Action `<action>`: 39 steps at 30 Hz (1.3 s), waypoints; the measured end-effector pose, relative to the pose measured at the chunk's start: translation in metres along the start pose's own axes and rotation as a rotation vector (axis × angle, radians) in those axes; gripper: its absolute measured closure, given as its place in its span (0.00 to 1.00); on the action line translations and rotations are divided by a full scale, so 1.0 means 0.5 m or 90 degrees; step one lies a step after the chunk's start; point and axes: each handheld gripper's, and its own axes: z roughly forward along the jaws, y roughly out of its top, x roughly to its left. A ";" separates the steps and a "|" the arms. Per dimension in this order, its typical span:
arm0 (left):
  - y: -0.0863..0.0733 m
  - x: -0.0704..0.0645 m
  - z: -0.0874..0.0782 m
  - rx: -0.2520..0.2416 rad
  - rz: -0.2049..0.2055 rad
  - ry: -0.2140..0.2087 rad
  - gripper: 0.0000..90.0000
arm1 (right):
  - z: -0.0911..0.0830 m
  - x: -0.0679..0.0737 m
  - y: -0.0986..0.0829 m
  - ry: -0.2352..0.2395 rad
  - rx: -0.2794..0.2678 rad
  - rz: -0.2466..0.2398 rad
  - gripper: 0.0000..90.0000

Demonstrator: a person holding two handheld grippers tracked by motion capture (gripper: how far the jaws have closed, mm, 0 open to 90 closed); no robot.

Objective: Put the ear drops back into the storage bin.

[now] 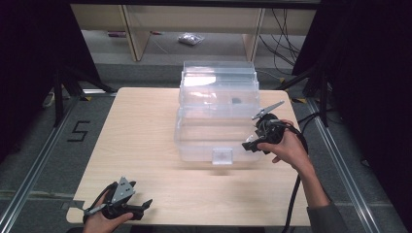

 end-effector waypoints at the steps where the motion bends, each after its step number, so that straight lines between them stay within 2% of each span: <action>1: 0.000 -0.002 0.002 -0.006 -0.007 0.001 0.18 | -0.001 0.004 -0.003 -0.001 -0.002 -0.001 0.28; 3: 0.000 -0.001 0.000 -0.002 -0.005 -0.002 0.18 | -0.002 0.004 -0.004 -0.002 -0.004 -0.004 0.28; 4: 0.000 0.000 0.000 -0.002 -0.001 -0.002 0.18 | -0.005 0.012 -0.007 -0.004 -0.001 0.009 0.28; 5: 0.000 0.000 0.000 0.001 0.001 0.000 0.18 | -0.003 0.008 -0.008 -0.001 -0.012 -0.013 0.27; 6: 0.000 0.000 0.000 0.000 0.000 -0.001 0.18 | -0.004 0.014 -0.011 0.001 -0.010 0.003 0.27; 7: 0.000 0.000 0.000 0.001 0.001 -0.001 0.18 | -0.004 0.012 -0.013 0.005 -0.019 -0.021 0.27; 8: 0.000 0.000 -0.001 0.001 0.002 0.000 0.18 | -0.004 0.018 -0.015 0.012 -0.018 -0.014 0.27; 9: 0.000 0.000 0.000 0.001 0.002 0.000 0.18 | -0.003 0.018 -0.019 0.012 -0.025 -0.022 0.27; 10: 0.000 0.000 0.000 0.002 0.002 -0.001 0.18 | -0.005 0.024 -0.022 0.009 -0.021 -0.008 0.27; 11: 0.000 0.000 0.000 0.002 0.002 -0.001 0.18 | -0.002 0.023 -0.025 0.014 -0.033 -0.025 0.27; 12: 0.000 0.000 -0.001 0.002 0.003 -0.001 0.18 | -0.004 0.029 -0.027 0.017 -0.026 -0.009 0.27; 16: 0.000 0.000 0.000 0.003 0.002 -0.001 0.18 | -0.001 0.035 -0.037 0.020 -0.036 -0.033 0.27; 17: 0.000 0.000 0.000 0.002 0.002 0.000 0.18 | -0.003 0.040 -0.037 0.027 -0.026 -0.012 0.27; 18: 0.000 0.000 -0.001 0.002 0.002 0.000 0.18 | -0.001 0.041 -0.041 0.017 -0.041 -0.030 0.27; 19: 0.000 0.000 -0.001 0.002 0.002 -0.001 0.18 | -0.006 0.044 -0.041 0.027 -0.034 -0.023 0.27; 21: 0.000 0.000 0.000 0.001 0.001 0.000 0.18 | -0.009 0.051 -0.043 0.027 -0.033 -0.016 0.27; 22: 0.000 0.000 0.000 0.001 0.001 0.000 0.18 | -0.008 0.051 -0.045 0.020 -0.037 -0.023 0.27; 26: 0.000 0.000 -0.001 0.002 0.003 0.000 0.18 | -0.011 0.064 -0.052 0.031 -0.044 -0.029 0.27; 28: 0.000 0.000 -0.001 0.003 0.003 -0.001 0.18 | -0.011 0.066 -0.057 0.024 -0.054 -0.055 0.27; 29: 0.000 0.000 -0.001 0.003 0.004 -0.001 0.18 | -0.013 0.073 -0.059 0.032 -0.048 -0.037 0.27; 30: 0.000 0.000 -0.001 0.003 0.004 -0.001 0.18 | -0.015 0.076 -0.061 0.033 -0.047 -0.037 0.27; 31: 0.000 0.000 -0.001 0.003 0.004 -0.001 0.18 | -0.014 0.075 -0.064 0.030 -0.053 -0.056 0.27; 33: 0.000 0.000 -0.001 0.003 0.004 -0.001 0.18 | -0.016 0.084 -0.068 0.032 -0.054 -0.041 0.27; 34: 0.000 0.000 -0.001 0.003 0.004 -0.001 0.18 | -0.011 0.080 -0.073 0.033 -0.069 -0.072 0.27; 35: 0.000 0.000 -0.001 0.003 0.004 -0.001 0.18 | -0.011 0.082 -0.075 0.028 -0.068 -0.064 0.27; 36: 0.000 0.000 -0.001 0.003 0.004 -0.001 0.18 | -0.009 0.083 -0.077 0.036 -0.069 -0.075 0.27; 39: 0.000 0.000 -0.001 0.003 0.004 0.000 0.18 | -0.004 0.090 -0.086 0.033 -0.070 -0.066 0.27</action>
